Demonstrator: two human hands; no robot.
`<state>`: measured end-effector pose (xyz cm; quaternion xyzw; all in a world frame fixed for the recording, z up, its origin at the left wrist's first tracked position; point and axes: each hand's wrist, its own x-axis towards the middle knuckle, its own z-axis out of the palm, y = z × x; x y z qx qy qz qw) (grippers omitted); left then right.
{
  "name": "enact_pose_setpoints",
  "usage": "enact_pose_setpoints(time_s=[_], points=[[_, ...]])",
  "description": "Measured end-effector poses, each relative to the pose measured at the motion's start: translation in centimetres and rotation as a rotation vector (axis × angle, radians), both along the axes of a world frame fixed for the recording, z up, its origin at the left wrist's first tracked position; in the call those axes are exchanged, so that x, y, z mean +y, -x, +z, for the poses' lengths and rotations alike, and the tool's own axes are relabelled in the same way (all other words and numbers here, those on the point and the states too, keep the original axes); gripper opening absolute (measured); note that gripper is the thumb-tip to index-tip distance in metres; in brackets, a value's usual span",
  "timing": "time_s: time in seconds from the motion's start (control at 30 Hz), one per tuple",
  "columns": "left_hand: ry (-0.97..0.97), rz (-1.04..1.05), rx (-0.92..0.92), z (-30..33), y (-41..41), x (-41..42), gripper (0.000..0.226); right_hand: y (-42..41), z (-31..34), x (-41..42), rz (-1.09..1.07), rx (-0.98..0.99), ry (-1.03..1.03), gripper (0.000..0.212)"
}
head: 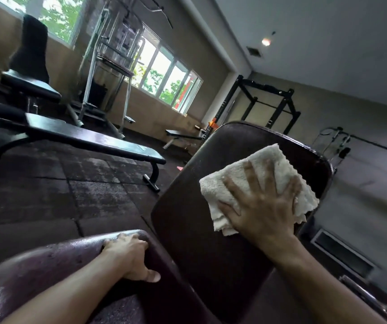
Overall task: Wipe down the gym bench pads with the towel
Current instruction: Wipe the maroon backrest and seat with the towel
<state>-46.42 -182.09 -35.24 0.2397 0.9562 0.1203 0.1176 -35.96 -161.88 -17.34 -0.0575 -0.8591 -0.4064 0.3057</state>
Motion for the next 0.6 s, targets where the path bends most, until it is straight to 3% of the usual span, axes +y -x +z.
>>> enact_pose_setpoints(time_s=[0.17, 0.6], points=[[-0.026, 0.005, 0.001, -0.3, 0.4, -0.2, 0.114, 3.8, 3.9, -1.7, -0.100, -0.014, 0.026, 0.074], [-0.012, -0.010, 0.012, 0.4, -0.3, -0.9, 0.105, 3.4, 2.7, -2.1, -0.127, -0.018, 0.045, 0.078]])
